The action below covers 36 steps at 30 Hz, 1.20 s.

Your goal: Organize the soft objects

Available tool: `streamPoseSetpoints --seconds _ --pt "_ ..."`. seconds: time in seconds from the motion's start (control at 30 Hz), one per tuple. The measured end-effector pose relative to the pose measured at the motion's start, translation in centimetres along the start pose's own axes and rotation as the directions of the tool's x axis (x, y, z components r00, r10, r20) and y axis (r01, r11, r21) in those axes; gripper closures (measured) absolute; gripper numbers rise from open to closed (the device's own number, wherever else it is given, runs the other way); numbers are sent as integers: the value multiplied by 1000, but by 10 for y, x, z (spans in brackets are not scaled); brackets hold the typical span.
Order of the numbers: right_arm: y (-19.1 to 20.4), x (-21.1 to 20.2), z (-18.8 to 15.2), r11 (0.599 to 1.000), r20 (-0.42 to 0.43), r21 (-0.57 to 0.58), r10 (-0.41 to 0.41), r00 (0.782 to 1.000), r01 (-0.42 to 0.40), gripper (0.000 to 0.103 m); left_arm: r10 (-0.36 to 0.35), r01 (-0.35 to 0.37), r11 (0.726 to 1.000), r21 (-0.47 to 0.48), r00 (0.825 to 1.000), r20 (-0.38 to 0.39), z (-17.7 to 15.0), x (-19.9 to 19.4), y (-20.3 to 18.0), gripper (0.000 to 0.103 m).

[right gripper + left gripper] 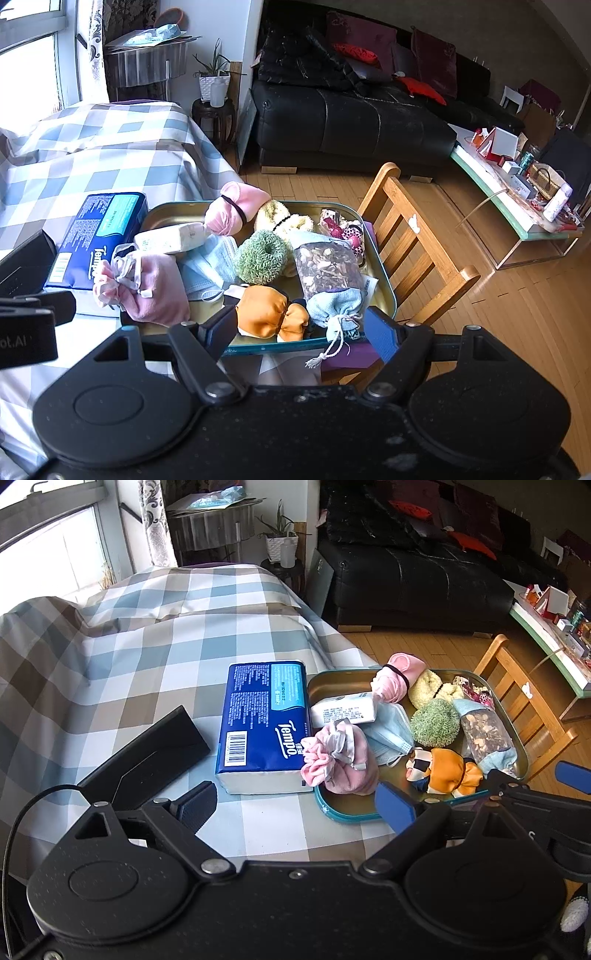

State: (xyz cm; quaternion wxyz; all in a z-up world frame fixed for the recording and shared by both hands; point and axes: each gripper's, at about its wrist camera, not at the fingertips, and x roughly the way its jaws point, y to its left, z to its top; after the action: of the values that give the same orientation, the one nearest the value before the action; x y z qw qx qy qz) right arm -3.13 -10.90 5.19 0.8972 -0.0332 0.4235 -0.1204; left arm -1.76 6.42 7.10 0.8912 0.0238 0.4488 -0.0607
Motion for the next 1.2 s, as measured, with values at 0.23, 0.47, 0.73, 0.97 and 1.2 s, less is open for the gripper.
streamPoseSetpoints --seconds 0.23,0.47,0.73,0.97,1.2 --pt "0 0 0 1000 2 3 2 1000 -2 28 -3 3 1000 4 1000 4 0 -2 -3 13" --pt "-1 0 0 1000 5 10 3 1000 -3 28 -9 9 1000 1 1000 -6 0 -1 -3 13" --pt "0 -1 -1 1000 6 12 3 1000 -3 28 -19 19 1000 3 1000 -16 -2 0 -4 12" --pt "0 -1 -1 1000 6 13 4 1000 -4 28 -23 23 1000 4 1000 -18 -3 0 -5 12" --pt "0 -1 -1 1000 6 14 4 1000 -4 28 -28 29 1000 13 999 -22 -3 0 -7 12"
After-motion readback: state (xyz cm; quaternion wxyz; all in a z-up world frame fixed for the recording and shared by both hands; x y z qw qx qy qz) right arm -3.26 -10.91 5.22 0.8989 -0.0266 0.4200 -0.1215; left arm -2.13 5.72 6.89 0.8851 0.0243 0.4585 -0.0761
